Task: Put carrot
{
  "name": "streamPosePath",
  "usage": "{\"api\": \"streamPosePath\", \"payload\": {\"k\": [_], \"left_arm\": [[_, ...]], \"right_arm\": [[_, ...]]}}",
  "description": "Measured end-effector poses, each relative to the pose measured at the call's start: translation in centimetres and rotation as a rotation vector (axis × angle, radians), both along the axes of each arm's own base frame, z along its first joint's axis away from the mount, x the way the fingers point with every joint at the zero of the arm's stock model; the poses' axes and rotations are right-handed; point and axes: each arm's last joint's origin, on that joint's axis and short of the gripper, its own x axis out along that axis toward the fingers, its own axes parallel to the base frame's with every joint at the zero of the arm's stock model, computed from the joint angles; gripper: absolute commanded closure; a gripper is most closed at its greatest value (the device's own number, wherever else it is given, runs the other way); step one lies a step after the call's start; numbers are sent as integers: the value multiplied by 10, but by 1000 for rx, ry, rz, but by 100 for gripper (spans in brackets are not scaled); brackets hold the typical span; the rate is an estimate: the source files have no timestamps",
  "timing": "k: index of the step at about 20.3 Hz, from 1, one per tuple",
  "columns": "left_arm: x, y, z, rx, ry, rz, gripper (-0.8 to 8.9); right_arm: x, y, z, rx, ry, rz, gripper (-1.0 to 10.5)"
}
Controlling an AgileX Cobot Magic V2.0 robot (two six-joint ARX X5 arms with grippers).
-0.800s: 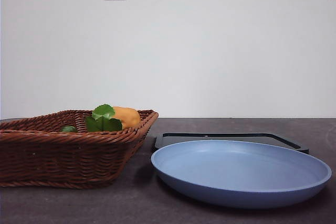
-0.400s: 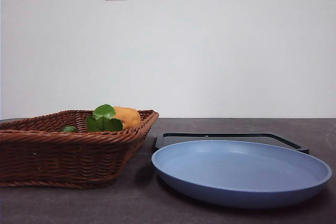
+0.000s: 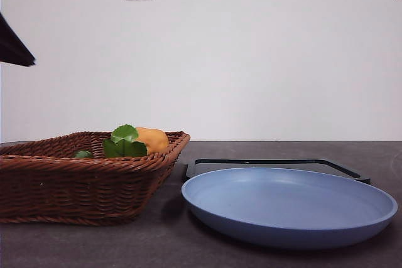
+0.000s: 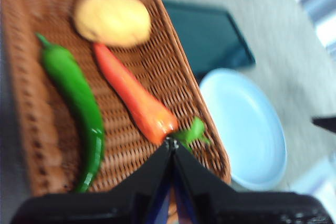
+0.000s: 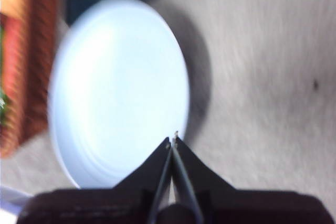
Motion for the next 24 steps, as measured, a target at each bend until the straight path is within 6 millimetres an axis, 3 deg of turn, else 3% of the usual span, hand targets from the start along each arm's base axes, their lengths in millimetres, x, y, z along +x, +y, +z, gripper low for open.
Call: {"api": "streamPosePath", "payload": {"k": [5, 9, 14, 22, 24], "left_arm": [[3, -12, -5, 9, 28, -91, 783], [3, -14, -5, 8, 21, -101, 569], [3, -14, -4, 7, 19, -100, 562], [3, -14, -4, 6, 22, -98, 561], [3, -14, -4, 5, 19, -98, 498]], "right_arm": [[12, 1, -16, -19, 94, 18, 747], [22, 2, -18, -16, 51, 17, 752], [35, 10, -30, -5, 67, 39, 753], [50, 20, -48, 21, 113, 25, 941], [50, 20, -48, 20, 120, 17, 941]]}}
